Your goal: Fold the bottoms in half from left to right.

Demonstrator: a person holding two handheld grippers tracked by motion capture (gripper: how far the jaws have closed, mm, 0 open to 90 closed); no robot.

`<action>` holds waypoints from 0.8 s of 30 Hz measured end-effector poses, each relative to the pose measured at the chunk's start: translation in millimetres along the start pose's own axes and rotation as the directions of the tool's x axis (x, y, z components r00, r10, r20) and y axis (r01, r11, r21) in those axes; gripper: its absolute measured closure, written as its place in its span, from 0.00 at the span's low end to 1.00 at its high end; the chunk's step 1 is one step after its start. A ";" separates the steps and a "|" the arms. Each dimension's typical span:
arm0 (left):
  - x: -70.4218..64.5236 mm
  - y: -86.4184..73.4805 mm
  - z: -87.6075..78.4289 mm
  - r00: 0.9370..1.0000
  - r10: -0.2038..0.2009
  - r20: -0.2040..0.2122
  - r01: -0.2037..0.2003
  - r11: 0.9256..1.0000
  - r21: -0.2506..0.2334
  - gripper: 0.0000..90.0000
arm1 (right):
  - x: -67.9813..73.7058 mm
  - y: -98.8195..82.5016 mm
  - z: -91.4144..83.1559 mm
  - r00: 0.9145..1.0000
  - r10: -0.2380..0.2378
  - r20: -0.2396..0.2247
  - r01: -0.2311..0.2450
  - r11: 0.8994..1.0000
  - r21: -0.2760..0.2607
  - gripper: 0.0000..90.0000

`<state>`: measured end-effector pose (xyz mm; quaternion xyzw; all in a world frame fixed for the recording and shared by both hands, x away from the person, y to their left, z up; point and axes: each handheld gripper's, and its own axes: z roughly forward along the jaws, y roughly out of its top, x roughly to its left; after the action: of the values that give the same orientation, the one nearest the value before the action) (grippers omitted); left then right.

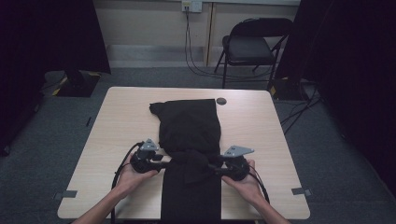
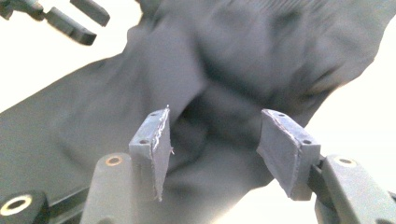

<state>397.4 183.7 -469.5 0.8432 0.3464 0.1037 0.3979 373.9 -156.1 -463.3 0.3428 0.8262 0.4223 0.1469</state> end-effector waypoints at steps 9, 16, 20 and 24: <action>28.6 29.7 23.8 0.991 -0.120 -0.054 0.114 0.989 -0.094 0.57 | -52.7 46.9 47.0 0.995 0.079 0.058 -0.077 0.996 -0.038 0.46; 38.6 24.1 59.9 0.988 -0.122 -0.096 0.119 0.992 -0.043 0.44 | -63.3 50.7 91.6 0.994 0.096 0.057 -0.099 0.994 0.050 0.43; 39.0 27.5 56.1 0.988 -0.111 -0.104 0.103 0.991 -0.085 0.68 | -61.1 44.8 101.1 0.991 0.095 0.094 -0.100 0.994 0.049 0.66; 45.2 40.4 39.3 0.990 -0.114 -0.077 0.102 0.985 -0.141 0.91 | -64.2 58.0 88.0 0.990 0.122 0.074 -0.121 0.992 -0.025 0.90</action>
<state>468.7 172.3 -470.0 0.7886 0.4004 0.1412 0.4448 492.8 -124.2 -472.8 0.4066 0.7934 0.4255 0.1554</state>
